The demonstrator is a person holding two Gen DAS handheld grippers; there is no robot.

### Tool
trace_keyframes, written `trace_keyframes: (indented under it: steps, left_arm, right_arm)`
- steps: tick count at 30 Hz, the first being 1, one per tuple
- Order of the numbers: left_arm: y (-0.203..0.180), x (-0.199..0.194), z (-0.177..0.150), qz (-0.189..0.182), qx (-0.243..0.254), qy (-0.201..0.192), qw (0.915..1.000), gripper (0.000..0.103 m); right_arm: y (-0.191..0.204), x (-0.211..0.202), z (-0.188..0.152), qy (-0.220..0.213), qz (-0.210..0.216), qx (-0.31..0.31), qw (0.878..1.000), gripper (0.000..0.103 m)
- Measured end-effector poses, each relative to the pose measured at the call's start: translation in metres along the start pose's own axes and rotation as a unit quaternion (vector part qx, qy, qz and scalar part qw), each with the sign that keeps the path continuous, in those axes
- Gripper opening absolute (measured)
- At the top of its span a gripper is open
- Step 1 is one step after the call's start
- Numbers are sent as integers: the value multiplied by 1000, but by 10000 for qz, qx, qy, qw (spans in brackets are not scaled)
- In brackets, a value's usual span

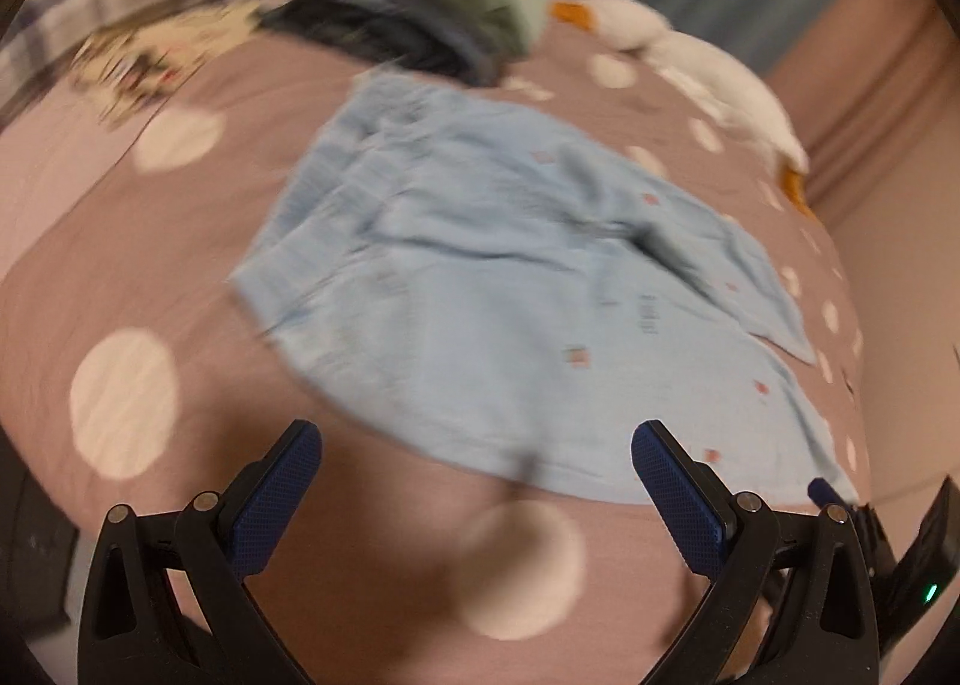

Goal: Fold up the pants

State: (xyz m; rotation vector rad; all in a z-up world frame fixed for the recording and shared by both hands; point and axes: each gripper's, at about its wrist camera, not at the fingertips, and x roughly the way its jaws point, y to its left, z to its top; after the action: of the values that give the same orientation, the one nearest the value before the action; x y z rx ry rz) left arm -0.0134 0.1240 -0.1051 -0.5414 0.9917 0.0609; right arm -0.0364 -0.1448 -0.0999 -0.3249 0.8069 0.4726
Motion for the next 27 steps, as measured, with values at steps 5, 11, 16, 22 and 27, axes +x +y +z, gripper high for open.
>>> trace_keyframes:
  steps: [5,11,16,22,27]
  left_arm:
    - [15,18,0,140,-195,17,9997,101]
    - [18,34,15,536,-155,-286,9980,81]
    - [24,41,33,781,-238,-380,9959,26]
    - [43,20,37,362,-341,-328,9982,19]
    - [43,1,34,686,-45,-581,9959,19]
  right_arm:
    - [40,40,-1,175,148,-1026,9945,83]
    - [49,58,16,-207,313,-1259,9913,64]
    - [75,61,24,-246,188,-1824,9827,17]
    - [85,36,25,-234,22,-1931,9809,6]
    - [97,23,22,-196,488,-1741,9833,7]
